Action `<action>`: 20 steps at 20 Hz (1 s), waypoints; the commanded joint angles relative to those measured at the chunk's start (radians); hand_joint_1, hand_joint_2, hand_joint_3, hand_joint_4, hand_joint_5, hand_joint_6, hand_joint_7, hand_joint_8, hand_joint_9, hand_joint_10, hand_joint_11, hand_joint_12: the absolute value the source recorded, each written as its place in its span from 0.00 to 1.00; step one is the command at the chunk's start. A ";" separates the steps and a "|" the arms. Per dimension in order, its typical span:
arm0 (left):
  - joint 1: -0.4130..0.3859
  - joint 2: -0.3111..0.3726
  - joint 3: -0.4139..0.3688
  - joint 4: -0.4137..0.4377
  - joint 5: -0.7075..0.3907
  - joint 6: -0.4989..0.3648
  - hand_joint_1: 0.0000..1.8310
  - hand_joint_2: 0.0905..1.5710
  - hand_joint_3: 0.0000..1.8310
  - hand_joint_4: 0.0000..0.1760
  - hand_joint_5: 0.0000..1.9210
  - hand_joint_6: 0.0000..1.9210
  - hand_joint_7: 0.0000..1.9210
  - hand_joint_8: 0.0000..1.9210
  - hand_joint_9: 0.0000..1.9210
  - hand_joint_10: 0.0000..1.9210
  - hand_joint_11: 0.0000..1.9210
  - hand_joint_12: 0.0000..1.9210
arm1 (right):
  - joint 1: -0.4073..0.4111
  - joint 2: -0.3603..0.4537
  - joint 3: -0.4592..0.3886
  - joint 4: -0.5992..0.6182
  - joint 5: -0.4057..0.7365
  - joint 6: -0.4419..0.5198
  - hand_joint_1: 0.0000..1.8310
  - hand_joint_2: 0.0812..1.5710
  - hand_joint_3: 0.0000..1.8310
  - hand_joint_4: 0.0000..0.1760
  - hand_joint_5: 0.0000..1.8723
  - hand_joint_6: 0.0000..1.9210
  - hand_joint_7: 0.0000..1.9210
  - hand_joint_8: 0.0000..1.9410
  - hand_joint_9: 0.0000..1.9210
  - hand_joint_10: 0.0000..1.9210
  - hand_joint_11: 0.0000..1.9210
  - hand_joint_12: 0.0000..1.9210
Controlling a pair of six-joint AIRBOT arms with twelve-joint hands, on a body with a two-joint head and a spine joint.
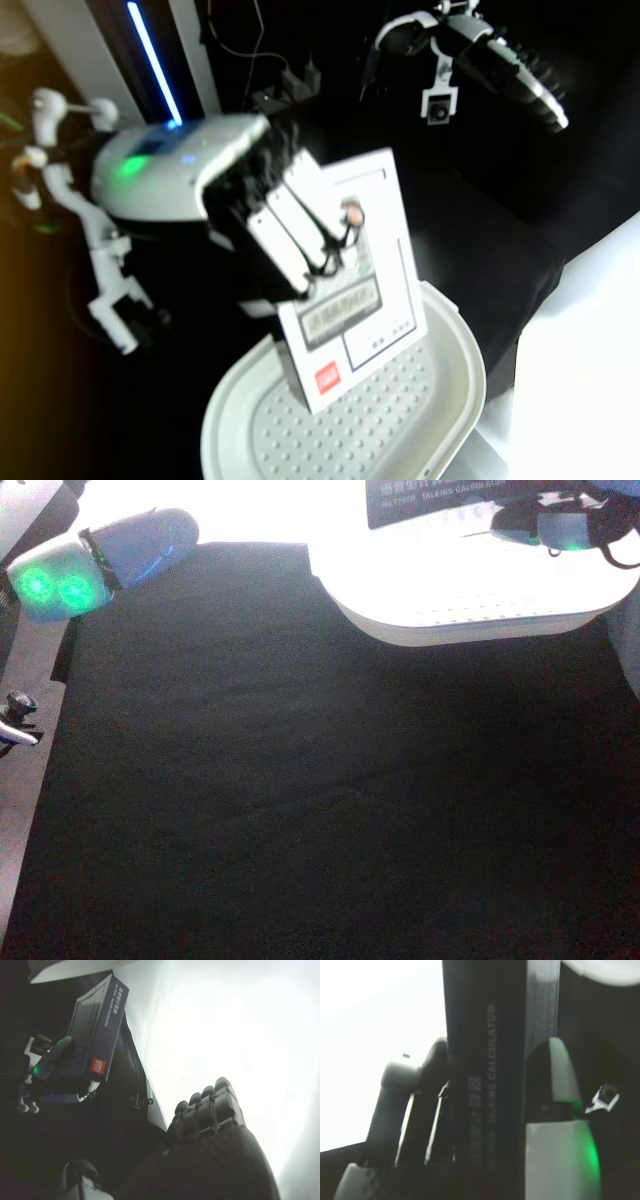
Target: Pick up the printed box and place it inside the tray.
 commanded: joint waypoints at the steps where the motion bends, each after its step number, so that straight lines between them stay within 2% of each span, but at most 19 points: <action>1: -0.002 0.012 -0.001 -0.004 -0.135 -0.009 0.02 0.46 0.00 0.00 0.00 0.00 0.00 0.00 0.00 0.00 0.00 0.00 | 0.015 0.009 -0.001 0.006 0.109 -0.024 0.66 0.63 0.00 0.00 0.64 0.31 0.57 0.96 0.64 0.99 0.68 1.00; 2: 0.010 0.012 -0.005 -0.010 -0.145 -0.010 0.01 0.45 0.00 0.00 0.00 0.00 0.00 0.00 0.00 0.00 0.00 0.00 | 0.015 0.009 -0.001 0.018 0.104 -0.056 0.66 0.63 0.00 0.00 0.64 0.31 0.57 0.99 0.64 1.00 0.69 1.00; 3: 0.028 0.012 -0.011 -0.022 -0.162 -0.014 0.00 0.47 0.01 0.00 0.00 0.00 0.00 0.00 0.00 0.00 0.00 0.00 | 0.015 0.009 -0.001 0.025 0.100 -0.088 0.66 0.63 0.00 0.00 0.64 0.31 0.57 0.92 0.62 0.99 0.66 1.00; 4: 0.050 0.012 -0.015 -0.036 -0.181 -0.024 0.00 0.48 0.01 0.00 0.00 0.00 0.00 0.00 0.00 0.00 0.00 0.00 | 0.015 0.009 -0.001 0.033 0.096 -0.126 0.66 0.64 0.00 0.00 0.62 0.34 0.56 0.82 0.59 0.94 0.62 1.00; 5: 0.073 0.012 -0.017 -0.048 -0.196 -0.031 0.00 0.47 0.01 0.00 0.00 0.00 0.00 0.00 0.00 0.00 0.00 0.00 | 0.015 0.008 -0.001 0.046 0.090 -0.168 0.69 0.67 0.00 0.00 0.58 0.30 0.53 0.68 0.56 0.85 0.56 0.97; 7: 0.101 0.015 -0.020 -0.069 -0.214 -0.037 0.00 0.48 0.01 0.00 0.00 0.00 0.00 0.00 0.00 0.00 0.00 0.00 | 0.015 0.003 -0.001 0.075 0.064 -0.271 0.70 0.68 0.00 0.00 0.57 0.29 0.54 0.63 0.55 0.82 0.55 0.95; 8: 0.106 0.016 -0.022 -0.071 -0.218 -0.037 0.00 0.48 0.01 0.00 0.00 0.00 0.00 0.00 0.00 0.00 0.00 0.00 | 0.015 0.003 -0.001 0.094 0.053 -0.320 0.70 0.66 0.00 0.00 0.58 0.31 0.58 0.53 0.54 0.72 0.53 0.89; 9: 0.111 0.019 -0.027 -0.071 -0.222 -0.037 0.00 0.48 0.01 0.00 0.00 0.00 0.00 0.00 0.00 0.00 0.00 0.00 | 0.015 0.000 -0.001 0.112 0.044 -0.368 0.75 0.66 0.00 0.00 0.59 0.25 0.60 0.39 0.54 0.68 0.53 0.84; 10: 0.113 0.020 -0.030 -0.071 -0.224 -0.037 0.00 0.49 0.01 0.00 0.00 0.00 0.00 0.00 0.00 0.00 0.00 0.00 | 0.015 -0.001 -0.001 0.127 0.041 -0.395 0.76 0.65 0.00 0.00 0.59 0.25 0.64 0.30 0.55 0.64 0.53 0.79; 11: 0.116 0.021 -0.032 -0.071 -0.228 -0.037 0.00 0.49 0.01 0.00 0.00 0.00 0.00 0.00 0.00 0.00 0.00 0.00 | 0.015 -0.003 0.001 0.136 0.039 -0.404 0.76 0.67 0.00 0.00 0.53 0.36 0.59 0.37 0.51 0.67 0.51 0.77; 12: 0.121 0.022 -0.036 -0.073 -0.232 -0.037 0.00 0.49 0.01 0.00 0.00 0.00 0.00 0.00 0.00 0.00 0.00 0.00 | 0.015 -0.006 0.007 0.143 0.033 -0.409 0.72 0.65 0.00 0.00 0.57 0.33 0.62 0.43 0.54 0.62 0.52 0.80; 13: 0.126 0.024 -0.039 -0.076 -0.235 -0.037 0.00 0.49 0.01 0.00 0.00 0.00 0.00 0.00 0.00 0.00 0.00 0.00 | 0.015 -0.012 0.016 0.148 0.022 -0.409 0.70 0.67 0.00 0.00 0.54 0.36 0.59 0.50 0.54 0.64 0.53 0.83; 15: 0.137 0.025 -0.042 -0.084 -0.242 -0.037 0.00 0.49 0.01 0.00 0.00 0.00 0.00 0.00 0.00 0.00 0.00 0.00 | 0.015 -0.029 0.043 0.171 -0.002 -0.409 0.70 0.68 0.00 0.00 0.51 0.41 0.57 0.53 0.53 0.58 0.51 0.82; 16: 0.144 0.025 -0.047 -0.089 -0.246 -0.037 0.00 0.49 0.01 0.00 0.00 0.00 0.00 0.00 0.00 0.00 0.00 0.00 | 0.015 -0.037 0.056 0.182 -0.011 -0.409 0.70 0.68 0.00 0.00 0.52 0.41 0.59 0.50 0.54 0.55 0.51 0.79; 17: 0.151 0.026 -0.052 -0.092 -0.251 -0.037 0.00 0.49 0.01 0.00 0.00 0.00 0.00 0.00 0.00 0.00 0.00 0.00 | 0.015 -0.040 0.060 0.188 -0.012 -0.409 0.70 0.69 0.00 0.00 0.52 0.38 0.55 0.58 0.53 0.68 0.52 0.86; 18: 0.159 0.025 -0.056 -0.096 -0.258 -0.037 0.00 0.49 0.01 0.00 0.00 0.00 0.00 0.00 0.00 0.00 0.00 0.00 | 0.015 -0.042 0.060 0.190 -0.012 -0.409 0.66 0.68 0.00 0.00 0.55 0.44 0.54 0.69 0.53 0.88 0.56 0.97; 19: 0.167 0.024 -0.059 -0.100 -0.263 -0.037 0.00 0.49 0.01 0.00 0.00 0.00 0.00 0.00 0.00 0.00 0.00 0.00 | 0.015 -0.044 0.060 0.190 -0.012 -0.409 0.65 0.67 0.00 0.00 0.56 0.44 0.54 0.82 0.55 0.98 0.61 0.99; 20: 0.174 0.022 -0.060 -0.104 -0.266 -0.038 0.00 0.49 0.00 0.00 0.00 0.00 0.00 0.00 0.00 0.00 0.00 0.00 | 0.015 -0.047 0.061 0.190 -0.012 -0.409 0.64 0.69 0.00 0.00 0.53 0.49 0.50 0.78 0.52 0.94 0.57 1.00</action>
